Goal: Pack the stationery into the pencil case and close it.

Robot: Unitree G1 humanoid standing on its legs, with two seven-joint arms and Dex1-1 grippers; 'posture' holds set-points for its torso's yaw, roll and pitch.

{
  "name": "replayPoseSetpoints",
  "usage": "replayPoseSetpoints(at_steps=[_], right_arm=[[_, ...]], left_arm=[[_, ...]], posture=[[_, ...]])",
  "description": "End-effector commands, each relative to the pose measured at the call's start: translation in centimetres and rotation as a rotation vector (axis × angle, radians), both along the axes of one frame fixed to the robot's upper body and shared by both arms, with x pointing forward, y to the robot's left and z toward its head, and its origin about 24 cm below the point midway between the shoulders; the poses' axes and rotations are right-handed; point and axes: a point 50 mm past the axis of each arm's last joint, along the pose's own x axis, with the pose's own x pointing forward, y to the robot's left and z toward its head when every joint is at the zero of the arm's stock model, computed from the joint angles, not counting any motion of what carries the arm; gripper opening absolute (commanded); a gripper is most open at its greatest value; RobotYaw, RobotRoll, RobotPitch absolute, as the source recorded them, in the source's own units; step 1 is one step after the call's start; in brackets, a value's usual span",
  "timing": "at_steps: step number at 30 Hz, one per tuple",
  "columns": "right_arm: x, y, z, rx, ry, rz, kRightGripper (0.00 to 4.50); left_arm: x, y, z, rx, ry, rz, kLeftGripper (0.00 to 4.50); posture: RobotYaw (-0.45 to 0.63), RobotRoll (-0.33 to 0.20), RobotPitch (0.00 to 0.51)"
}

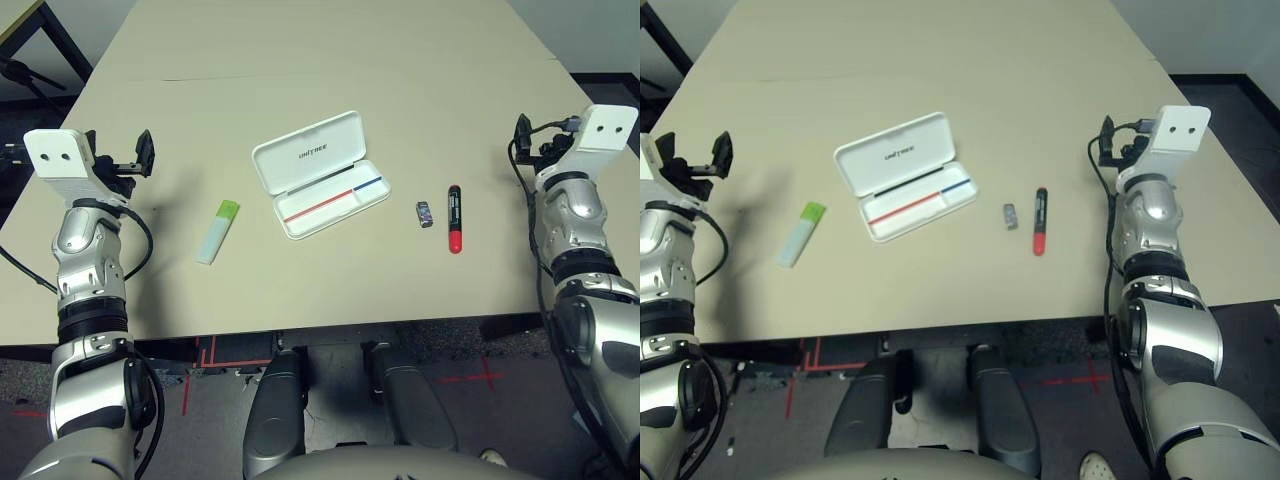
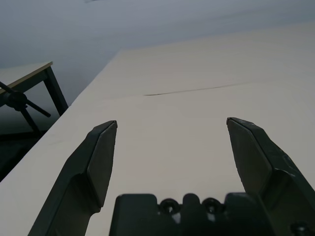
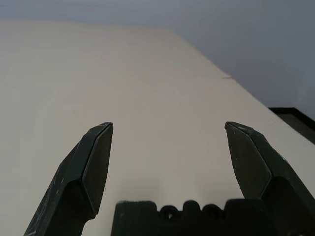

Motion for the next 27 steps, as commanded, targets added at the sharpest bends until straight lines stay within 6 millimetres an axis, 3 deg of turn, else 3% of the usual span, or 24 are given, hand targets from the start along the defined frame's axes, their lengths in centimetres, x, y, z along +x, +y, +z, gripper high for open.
replayPoseSetpoints(at_steps=[1, 9, 20, 27], right_arm=[[0.1, 1.1, 1.5, -0.107, 0.092, 0.239, 4.5], [-2.0, 2.6, 3.3, -0.375, 0.326, 0.693, 4.5], [-3.8, 2.6, 3.9, -0.49, 0.534, 0.885, 4.5], [-3.4, 3.1, 3.7, -0.505, 0.557, 0.904, 4.5]], left_arm=[[-0.8, 0.3, 0.6, 0.009, -0.007, -0.012, 4.48], [-1.1, -0.8, 1.2, 0.021, -0.001, -0.077, 4.48], [-1.3, -3.1, 1.7, 0.07, 0.044, -0.228, 4.48], [-4.1, -8.9, 2.2, 0.148, 0.189, -0.673, 4.48]], posture=[[0.04, 0.0, 0.188], [0.05, 0.0, 0.175], [0.06, 0.0, 0.171], [0.1, 0.0, 0.17]])
